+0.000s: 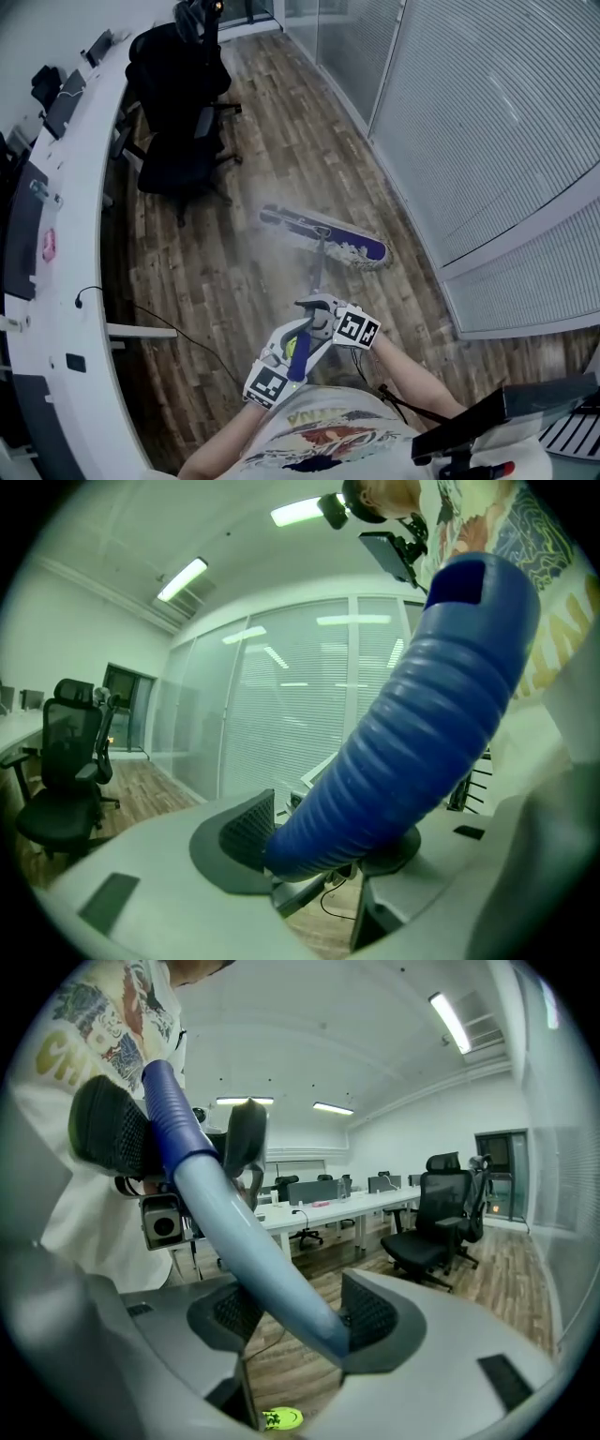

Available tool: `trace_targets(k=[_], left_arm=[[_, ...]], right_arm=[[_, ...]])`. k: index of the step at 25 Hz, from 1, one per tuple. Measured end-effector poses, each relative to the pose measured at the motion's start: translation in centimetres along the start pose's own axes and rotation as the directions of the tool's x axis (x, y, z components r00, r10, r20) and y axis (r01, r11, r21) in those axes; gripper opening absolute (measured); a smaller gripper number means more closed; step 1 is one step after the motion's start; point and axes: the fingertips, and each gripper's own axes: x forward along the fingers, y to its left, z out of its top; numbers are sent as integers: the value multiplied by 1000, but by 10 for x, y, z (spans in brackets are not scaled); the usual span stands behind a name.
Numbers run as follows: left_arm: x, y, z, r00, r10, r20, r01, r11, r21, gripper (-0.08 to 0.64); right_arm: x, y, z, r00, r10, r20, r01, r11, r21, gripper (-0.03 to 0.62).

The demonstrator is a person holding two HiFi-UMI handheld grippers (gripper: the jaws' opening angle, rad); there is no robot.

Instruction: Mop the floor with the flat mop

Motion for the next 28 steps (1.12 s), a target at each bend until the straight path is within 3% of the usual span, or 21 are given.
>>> trace_targets(k=[6,13,28], left_arm=[[35,70,17,999,-31,11,31,1000,5,186],[115,143,40,998,-52,28,51,998,30,186],[357,355,98,1000,24,-4,-24,999,46,184]], right_arm=[[14,-80,15,999,-35,7,35,999,17,242],[-5,-192,23,995,-89,49,88,996,25,242],[-58,-512,26,997,-67,31,66,998,17,244]])
